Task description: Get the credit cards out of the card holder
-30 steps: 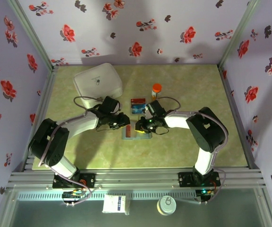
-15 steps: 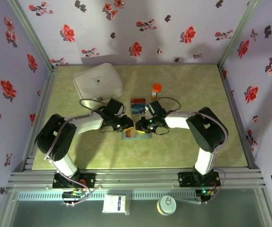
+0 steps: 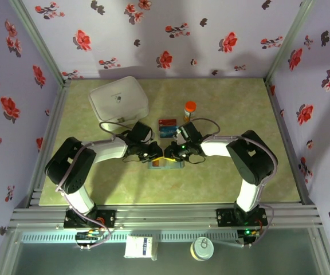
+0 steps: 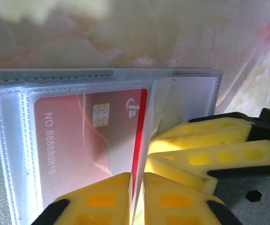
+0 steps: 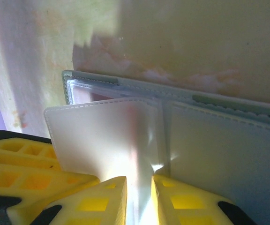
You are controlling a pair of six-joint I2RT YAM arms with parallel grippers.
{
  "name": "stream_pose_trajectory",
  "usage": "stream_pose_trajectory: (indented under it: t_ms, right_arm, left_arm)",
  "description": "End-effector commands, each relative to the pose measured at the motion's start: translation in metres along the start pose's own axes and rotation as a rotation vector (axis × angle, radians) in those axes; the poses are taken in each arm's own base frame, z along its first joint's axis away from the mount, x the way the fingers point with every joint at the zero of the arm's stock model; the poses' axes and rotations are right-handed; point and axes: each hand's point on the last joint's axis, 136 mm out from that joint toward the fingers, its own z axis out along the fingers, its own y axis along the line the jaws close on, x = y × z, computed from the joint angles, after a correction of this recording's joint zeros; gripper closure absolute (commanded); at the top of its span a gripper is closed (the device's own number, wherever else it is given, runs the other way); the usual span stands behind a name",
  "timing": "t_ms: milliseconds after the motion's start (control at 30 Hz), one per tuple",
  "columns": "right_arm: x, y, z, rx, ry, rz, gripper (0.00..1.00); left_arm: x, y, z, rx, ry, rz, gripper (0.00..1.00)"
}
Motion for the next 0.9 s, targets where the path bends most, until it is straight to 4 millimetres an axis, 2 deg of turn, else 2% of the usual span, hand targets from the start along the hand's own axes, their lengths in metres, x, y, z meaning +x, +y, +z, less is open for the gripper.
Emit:
stream_pose_trajectory:
  t_ms: [0, 133, 333, 567, 867]
  right_arm:
    - [-0.006, 0.006, -0.016, 0.006, -0.057, 0.0, 0.76]
    - [-0.012, 0.012, -0.034, 0.018, -0.113, -0.017, 0.74]
    - [-0.017, 0.01, -0.055, 0.035, -0.167, -0.014, 0.74]
    - [-0.02, 0.006, -0.068, 0.044, -0.2, -0.001, 0.75]
    - [-0.02, 0.001, -0.088, 0.102, -0.238, -0.013, 0.74]
  left_arm:
    - [0.005, -0.004, 0.001, 0.013, 0.015, 0.003, 0.86]
    - [0.003, -0.01, -0.001, 0.018, 0.014, 0.012, 0.87]
    - [0.004, -0.021, -0.001, 0.029, 0.017, 0.026, 0.85]
    - [0.003, -0.036, 0.0, 0.042, 0.018, 0.048, 0.79]
    - [0.007, -0.057, 0.026, 0.058, 0.072, 0.083, 0.7]
